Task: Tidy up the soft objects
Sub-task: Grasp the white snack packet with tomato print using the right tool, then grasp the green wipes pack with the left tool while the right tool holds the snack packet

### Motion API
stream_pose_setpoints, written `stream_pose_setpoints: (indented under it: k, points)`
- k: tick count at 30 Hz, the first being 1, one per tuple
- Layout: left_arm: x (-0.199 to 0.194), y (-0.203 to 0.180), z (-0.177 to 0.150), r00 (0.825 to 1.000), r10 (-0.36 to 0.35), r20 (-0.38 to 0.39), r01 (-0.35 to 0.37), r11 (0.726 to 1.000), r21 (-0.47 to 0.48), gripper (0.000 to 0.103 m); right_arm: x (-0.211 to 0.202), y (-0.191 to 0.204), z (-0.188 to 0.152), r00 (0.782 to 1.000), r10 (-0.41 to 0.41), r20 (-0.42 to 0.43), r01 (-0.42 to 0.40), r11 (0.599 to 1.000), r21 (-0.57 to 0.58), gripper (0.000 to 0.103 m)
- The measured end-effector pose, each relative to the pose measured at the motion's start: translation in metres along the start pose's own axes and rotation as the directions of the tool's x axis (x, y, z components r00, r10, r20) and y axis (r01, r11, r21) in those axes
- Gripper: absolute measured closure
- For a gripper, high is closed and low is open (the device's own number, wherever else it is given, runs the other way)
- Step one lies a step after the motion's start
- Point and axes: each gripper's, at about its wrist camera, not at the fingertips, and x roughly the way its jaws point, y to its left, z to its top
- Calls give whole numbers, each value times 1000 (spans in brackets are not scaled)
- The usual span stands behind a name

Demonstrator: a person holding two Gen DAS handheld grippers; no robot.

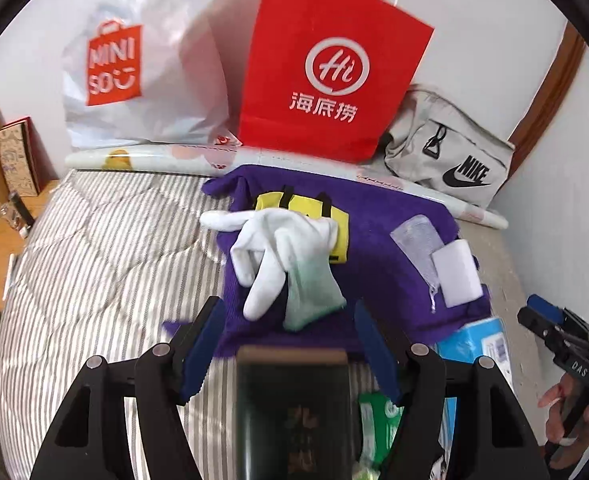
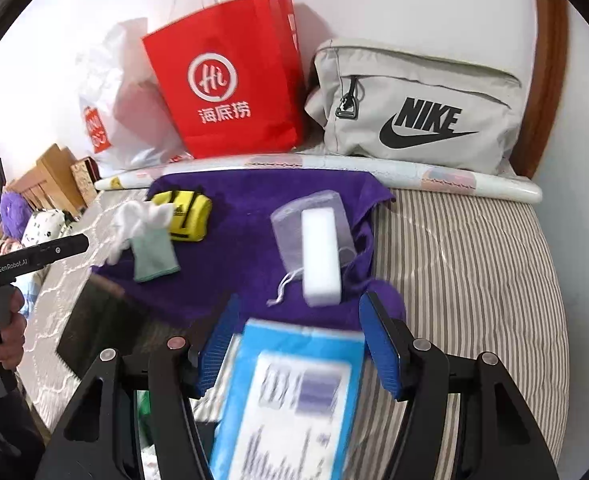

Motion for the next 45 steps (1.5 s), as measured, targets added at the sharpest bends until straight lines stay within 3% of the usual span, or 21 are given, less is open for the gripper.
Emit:
stream_pose_setpoints:
  k: [8,12,23,29,39,45]
  points:
    - [-42,6,-45,999,-53,2,53,997,-63,38,-51,24,-48,1000,7,22,-7,1000,-5,41]
    - [-59,3,-70,999,-45,11,46,998,-51,38,-64,38,-77,1000,28,12,-28,999,-26,41]
    - [-79,7,-131,999,-39,27,40,998,-47,38,-51,84,-156,988,129,-80,-137,985,-103,41]
    - [-76,1,-153,998,-62,17,62,998,-23,38,-29,92,-169,984,138,-113,-150,983,-108,41]
    - [-64,2,-158,997,-74,-13,73,997,-20,38,7,102,-172,980,117,-161,-138,983,-124,41]
    - [-54,-2,-160,997,-71,-38,71,997,-3,38,0,113,-174,990,80,-115,-100,977,-190,46]
